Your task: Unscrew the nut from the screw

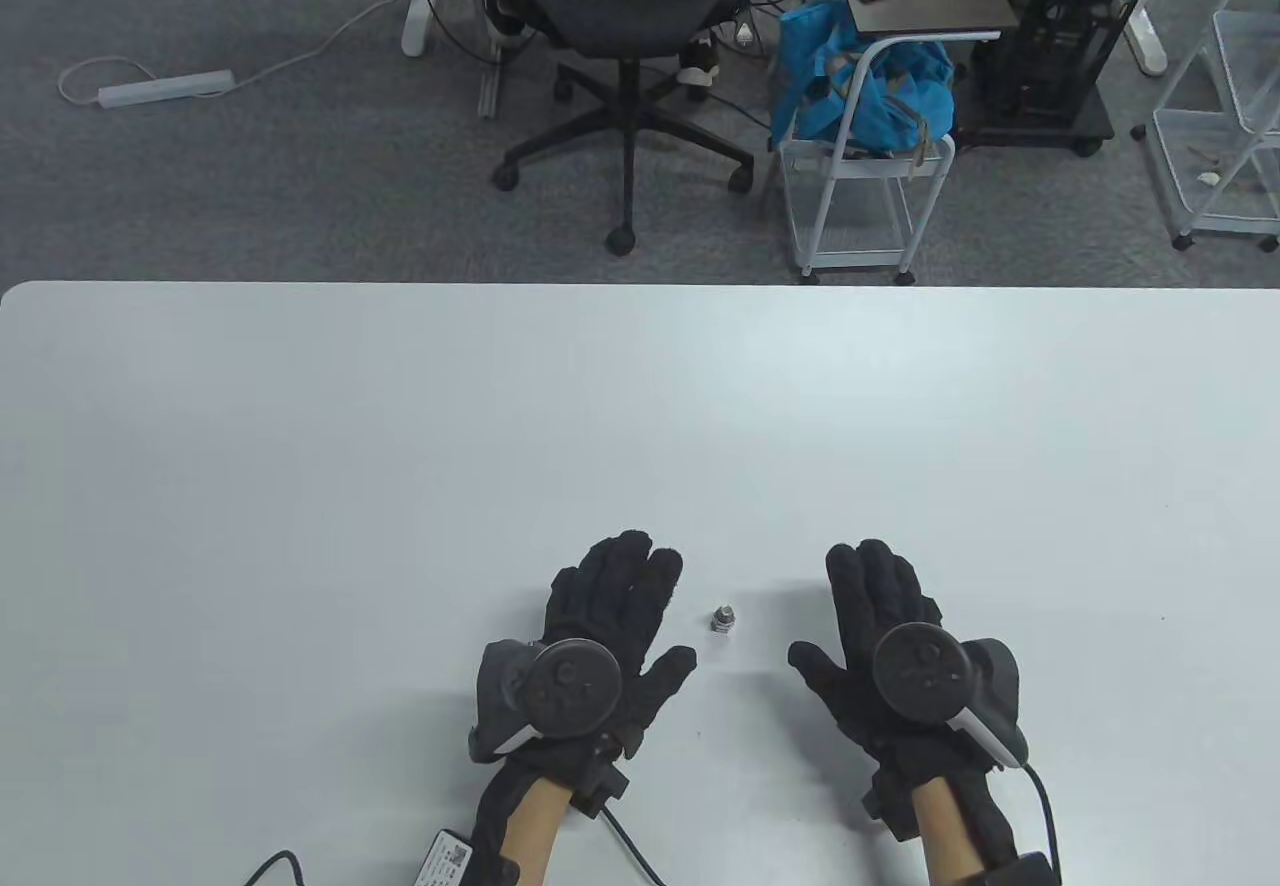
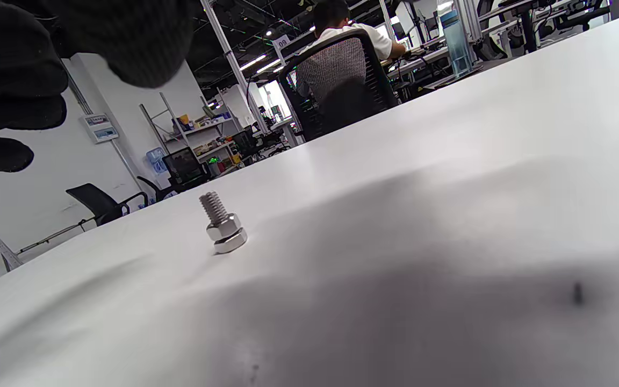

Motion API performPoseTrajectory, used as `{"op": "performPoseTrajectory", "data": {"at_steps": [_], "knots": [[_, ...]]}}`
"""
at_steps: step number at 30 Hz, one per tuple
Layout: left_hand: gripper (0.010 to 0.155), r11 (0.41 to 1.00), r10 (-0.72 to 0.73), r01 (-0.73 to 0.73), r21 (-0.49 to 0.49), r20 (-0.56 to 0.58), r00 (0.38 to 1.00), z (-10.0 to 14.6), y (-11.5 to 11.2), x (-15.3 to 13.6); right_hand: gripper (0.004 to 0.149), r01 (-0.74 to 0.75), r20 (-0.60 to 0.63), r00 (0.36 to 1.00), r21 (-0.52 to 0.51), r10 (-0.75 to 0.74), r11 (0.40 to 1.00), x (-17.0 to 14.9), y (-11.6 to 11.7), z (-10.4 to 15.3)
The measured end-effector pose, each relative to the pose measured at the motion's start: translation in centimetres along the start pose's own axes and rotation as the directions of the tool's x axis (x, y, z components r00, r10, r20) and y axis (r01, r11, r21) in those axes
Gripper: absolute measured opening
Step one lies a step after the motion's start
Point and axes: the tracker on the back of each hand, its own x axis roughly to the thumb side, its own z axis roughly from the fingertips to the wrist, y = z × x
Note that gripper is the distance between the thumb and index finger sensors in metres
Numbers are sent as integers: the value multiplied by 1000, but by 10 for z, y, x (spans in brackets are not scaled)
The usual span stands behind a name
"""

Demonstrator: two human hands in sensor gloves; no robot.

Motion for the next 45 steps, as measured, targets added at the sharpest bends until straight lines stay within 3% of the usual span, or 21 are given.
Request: {"op": "performPoseTrajectory", "data": {"at_steps": [24, 30, 38, 45], "knots": [[84, 1000, -12, 12, -12, 8, 1000, 1, -2, 3, 92, -31, -8, 999, -19, 31, 999, -1, -1, 0], [84, 1000, -14, 14, -25, 4, 1000, -1, -3, 3, 92, -68, 15, 998, -8, 68, 998, 13, -4, -3], [84, 1000, -3, 3, -24, -11, 1000, -2, -4, 1, 83, -228, 90, 972, 95, 219, 969, 56, 7, -37], [84, 1000, -1, 1, -23, -17, 1000, -2, -4, 0, 76, -358, 134, 933, 222, 335, 907, 78, 45, -75]]}}
